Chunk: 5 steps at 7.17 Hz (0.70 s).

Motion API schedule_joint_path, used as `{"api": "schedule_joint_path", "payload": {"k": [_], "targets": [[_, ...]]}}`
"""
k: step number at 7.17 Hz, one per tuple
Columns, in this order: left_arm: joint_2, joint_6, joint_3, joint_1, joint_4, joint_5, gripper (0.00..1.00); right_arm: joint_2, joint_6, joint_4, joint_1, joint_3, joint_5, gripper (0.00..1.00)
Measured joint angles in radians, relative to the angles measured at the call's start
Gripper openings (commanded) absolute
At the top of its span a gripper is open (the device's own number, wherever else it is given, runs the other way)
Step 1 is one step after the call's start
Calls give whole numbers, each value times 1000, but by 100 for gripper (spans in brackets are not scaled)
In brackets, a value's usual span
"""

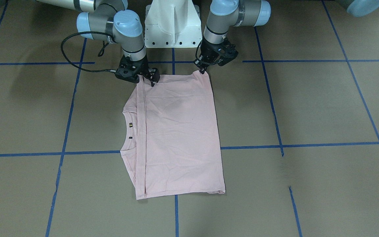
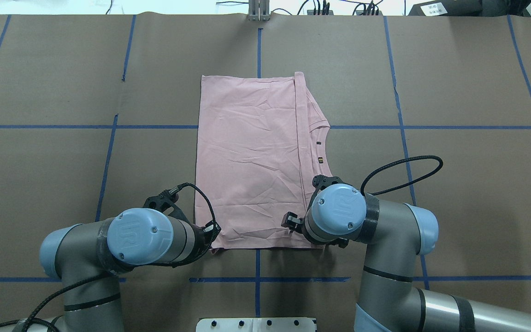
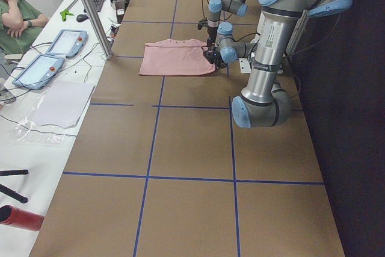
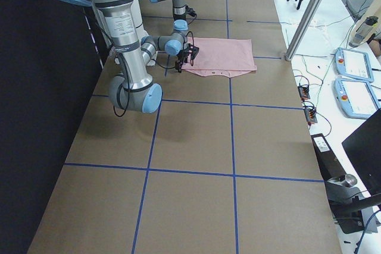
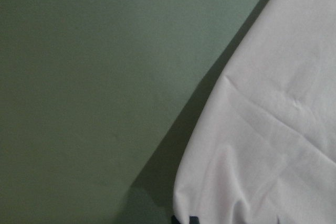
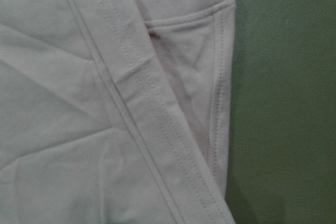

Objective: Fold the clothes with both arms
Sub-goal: 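Grasp the two near corners of the shirt with both grippers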

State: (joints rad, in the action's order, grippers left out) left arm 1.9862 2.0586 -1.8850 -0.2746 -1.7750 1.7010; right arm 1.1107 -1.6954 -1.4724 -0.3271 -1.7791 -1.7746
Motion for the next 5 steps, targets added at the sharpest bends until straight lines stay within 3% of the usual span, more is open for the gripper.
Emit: {"api": "schedule_joint_path", "payload": {"k": [3,5], "targets": [[0,0,0,0,0,1,0,5,1,-21,-10,-24,-3,100],[0,0,0,0,0,1,0,6,2,-28,-8,-19,0,91]]}}
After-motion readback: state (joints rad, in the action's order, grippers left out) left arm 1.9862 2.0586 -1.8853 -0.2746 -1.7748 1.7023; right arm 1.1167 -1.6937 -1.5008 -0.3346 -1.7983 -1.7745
